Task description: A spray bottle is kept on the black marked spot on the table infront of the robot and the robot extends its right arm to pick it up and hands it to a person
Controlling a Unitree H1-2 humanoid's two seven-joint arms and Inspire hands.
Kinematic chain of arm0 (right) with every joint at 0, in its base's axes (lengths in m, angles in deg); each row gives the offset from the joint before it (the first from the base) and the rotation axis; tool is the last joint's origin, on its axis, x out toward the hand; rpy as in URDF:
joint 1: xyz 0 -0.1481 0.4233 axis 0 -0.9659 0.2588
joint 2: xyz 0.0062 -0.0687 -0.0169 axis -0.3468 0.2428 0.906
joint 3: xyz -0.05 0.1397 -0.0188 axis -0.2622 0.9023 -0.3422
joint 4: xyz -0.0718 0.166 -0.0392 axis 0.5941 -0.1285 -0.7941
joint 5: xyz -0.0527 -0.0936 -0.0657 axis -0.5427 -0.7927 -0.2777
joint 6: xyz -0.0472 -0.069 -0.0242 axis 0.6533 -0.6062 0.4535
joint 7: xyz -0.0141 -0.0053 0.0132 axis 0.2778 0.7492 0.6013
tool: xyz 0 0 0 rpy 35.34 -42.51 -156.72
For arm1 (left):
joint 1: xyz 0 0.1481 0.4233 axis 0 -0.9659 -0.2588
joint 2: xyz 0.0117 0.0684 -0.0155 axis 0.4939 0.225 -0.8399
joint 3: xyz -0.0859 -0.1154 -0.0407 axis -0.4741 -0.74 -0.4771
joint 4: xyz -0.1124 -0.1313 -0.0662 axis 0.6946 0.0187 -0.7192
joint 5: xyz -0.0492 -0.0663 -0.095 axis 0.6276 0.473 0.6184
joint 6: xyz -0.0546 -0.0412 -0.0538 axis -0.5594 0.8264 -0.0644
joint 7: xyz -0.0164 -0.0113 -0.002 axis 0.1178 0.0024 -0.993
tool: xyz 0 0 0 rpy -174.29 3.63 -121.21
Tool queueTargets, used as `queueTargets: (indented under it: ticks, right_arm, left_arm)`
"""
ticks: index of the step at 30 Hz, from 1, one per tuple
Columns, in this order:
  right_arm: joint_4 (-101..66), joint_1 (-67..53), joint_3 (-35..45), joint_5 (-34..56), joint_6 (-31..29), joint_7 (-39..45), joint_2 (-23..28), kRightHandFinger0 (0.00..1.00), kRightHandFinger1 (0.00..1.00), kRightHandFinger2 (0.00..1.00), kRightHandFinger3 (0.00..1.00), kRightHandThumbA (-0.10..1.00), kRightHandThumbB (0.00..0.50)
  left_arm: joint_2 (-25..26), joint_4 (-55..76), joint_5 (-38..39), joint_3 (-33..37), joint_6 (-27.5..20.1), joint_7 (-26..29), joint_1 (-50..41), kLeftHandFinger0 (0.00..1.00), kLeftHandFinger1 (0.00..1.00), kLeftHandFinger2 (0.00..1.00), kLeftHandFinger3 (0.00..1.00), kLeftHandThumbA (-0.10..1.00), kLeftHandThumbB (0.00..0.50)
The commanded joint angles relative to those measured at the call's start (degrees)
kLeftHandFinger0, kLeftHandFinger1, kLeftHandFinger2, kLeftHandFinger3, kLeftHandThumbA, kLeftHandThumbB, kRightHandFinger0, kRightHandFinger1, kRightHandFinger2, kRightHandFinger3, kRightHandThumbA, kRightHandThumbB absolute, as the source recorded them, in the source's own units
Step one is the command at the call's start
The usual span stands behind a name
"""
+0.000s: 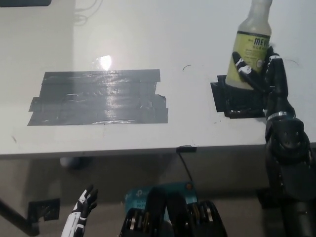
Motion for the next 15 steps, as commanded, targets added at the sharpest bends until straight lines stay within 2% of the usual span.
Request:
queueTargets:
  ticks: [1,4,8,11,15]
  right_arm:
    - [-10.0,2.9,-4.4,-1.1,5.3,3.6,-1.4,0.00,0.39,0.70,0.69,-0.10,0.137]
    - [-10.3,2.9,-6.4,-1.5,4.8,4.0,-1.8,0.00,0.37,0.69,0.69,-0.10,0.134]
    - [-9.6,4.0,-8.9,-2.0,8.9,3.7,-5.1,0.04,0.44,0.75,0.75,-0.10,0.140]
    - [-7.2,5.3,-10.0,-2.8,9.5,2.9,-6.9,0.01,0.43,0.76,0.75,-0.10,0.130]
    - [-2.5,6.9,-10.1,-2.6,8.2,1.8,-8.9,0.00,0.39,0.70,0.73,-0.10,0.121]
  left_arm:
    - [0.9,0.9,-0.7,0.1,-1.3,-0.4,-0.2,1.00,1.00,1.00,1.00,1.00,0.364]
    - [0.9,1.0,-0.9,0.2,-1.5,-0.4,-0.6,1.00,1.00,1.00,1.00,1.00,0.353]
    - [0.5,0.7,-1.3,0.3,-2.2,0.2,-1.0,1.00,1.00,1.00,1.00,1.00,0.365]
    - [0.5,0.9,-0.8,0.2,-1.5,-0.2,-0.6,1.00,1.00,1.00,1.00,1.00,0.373]
    - [0.6,1.4,-1.0,0.1,-0.9,0.0,-0.4,1.00,1.00,1.00,1.00,1.00,0.374]
